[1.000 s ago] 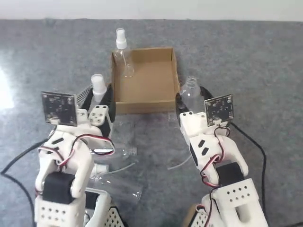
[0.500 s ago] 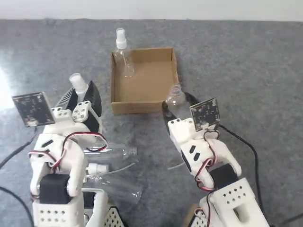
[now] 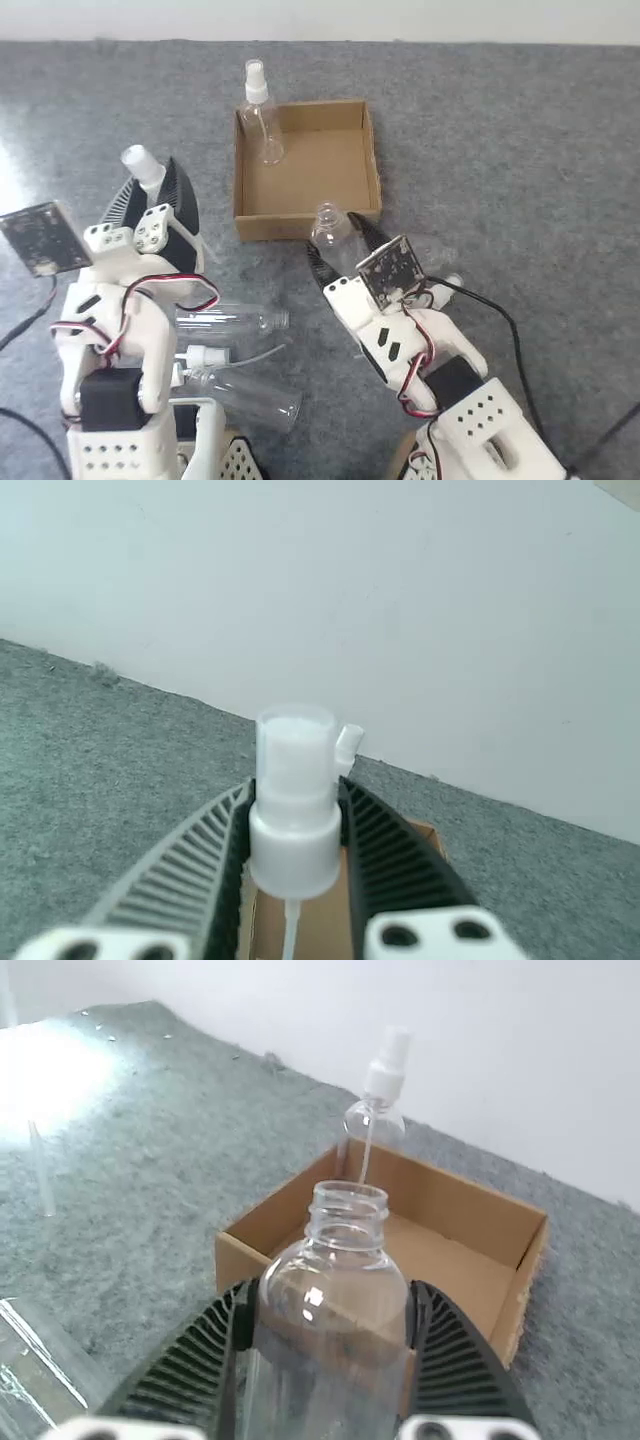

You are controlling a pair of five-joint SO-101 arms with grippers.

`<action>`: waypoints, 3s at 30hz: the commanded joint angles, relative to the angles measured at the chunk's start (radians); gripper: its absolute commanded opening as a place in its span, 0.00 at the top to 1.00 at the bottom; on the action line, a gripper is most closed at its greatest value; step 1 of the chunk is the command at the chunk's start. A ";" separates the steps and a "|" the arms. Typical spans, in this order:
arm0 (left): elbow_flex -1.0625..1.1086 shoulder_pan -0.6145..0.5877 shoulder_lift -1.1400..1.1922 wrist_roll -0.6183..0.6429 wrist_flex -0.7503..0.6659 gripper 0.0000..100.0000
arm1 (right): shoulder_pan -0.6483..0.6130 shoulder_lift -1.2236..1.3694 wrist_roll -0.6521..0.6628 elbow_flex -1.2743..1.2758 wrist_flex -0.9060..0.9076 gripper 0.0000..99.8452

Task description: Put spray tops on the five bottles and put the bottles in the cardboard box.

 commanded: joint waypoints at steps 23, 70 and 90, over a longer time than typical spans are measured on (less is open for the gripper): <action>-0.105 0.002 -0.169 0.074 0.008 0.99 | -0.170 -0.016 0.133 0.029 -0.039 0.91; 0.101 0.272 -0.308 0.009 -0.092 0.99 | -0.254 -0.016 0.137 0.101 -0.180 0.91; 0.168 0.273 -0.308 -0.040 -0.054 0.99 | -0.246 -0.027 0.135 0.114 -0.188 0.90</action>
